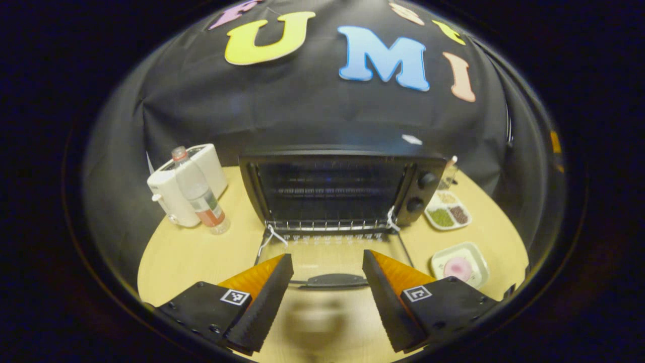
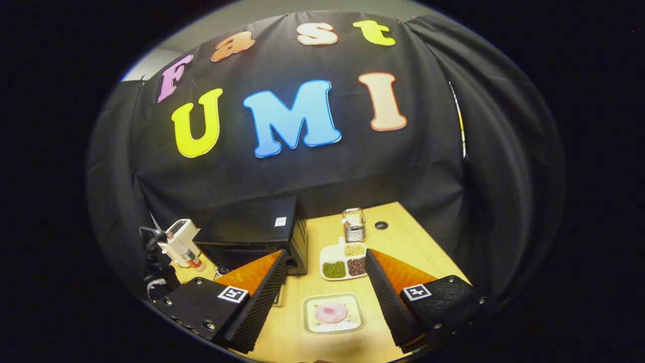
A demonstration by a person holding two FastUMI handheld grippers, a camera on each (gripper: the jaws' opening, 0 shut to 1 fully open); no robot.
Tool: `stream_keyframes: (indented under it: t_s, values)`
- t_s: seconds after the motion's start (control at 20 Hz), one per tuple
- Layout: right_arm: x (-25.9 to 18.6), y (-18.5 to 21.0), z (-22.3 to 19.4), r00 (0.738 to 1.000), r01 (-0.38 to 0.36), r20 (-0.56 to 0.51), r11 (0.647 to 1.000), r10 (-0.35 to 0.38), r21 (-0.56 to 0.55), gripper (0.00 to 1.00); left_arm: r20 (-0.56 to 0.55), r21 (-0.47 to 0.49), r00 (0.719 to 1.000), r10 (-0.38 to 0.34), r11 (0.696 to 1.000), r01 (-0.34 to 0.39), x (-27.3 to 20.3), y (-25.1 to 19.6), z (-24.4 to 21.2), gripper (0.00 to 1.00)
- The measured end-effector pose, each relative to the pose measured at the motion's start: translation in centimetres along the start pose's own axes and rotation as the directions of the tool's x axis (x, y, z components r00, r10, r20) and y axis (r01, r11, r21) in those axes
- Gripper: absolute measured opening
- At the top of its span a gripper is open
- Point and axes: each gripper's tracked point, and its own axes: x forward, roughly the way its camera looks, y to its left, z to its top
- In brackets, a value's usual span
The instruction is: Open the electric oven with the left hand, put the food in, and close the electric oven.
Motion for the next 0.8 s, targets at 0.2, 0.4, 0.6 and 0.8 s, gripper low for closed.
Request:
stream_keyframes:
  t_s: [0.2,0.4,0.6,0.8]
  values:
    - [2.2,-1.4,-3.8,0.986,-0.048,-0.152,0.989,0.069,0.138,0.96,0.182,0.002,0.983,0.018,1.000,-0.018,-4.9,0.3,8.0,0.94]
    - [4.2,-4.2,-7.4,0.960,-0.029,-0.271,0.986,0.074,0.165,0.98,0.336,-0.032,0.942,0.012,0.999,-0.002,-10.5,0.1,14.2,0.89]
    - [6.1,-5.9,-10.0,0.929,-0.005,-0.363,0.982,0.074,0.187,0.98,0.436,-0.085,0.899,0.037,0.996,0.000,-15.2,1.2,18.2,0.96]
    - [8.0,-7.8,-13.0,0.890,0.043,-0.454,0.987,0.032,0.153,0.98,0.483,-0.073,0.874,0.058,0.997,-0.026,-17.9,2.0,20.6,0.94]
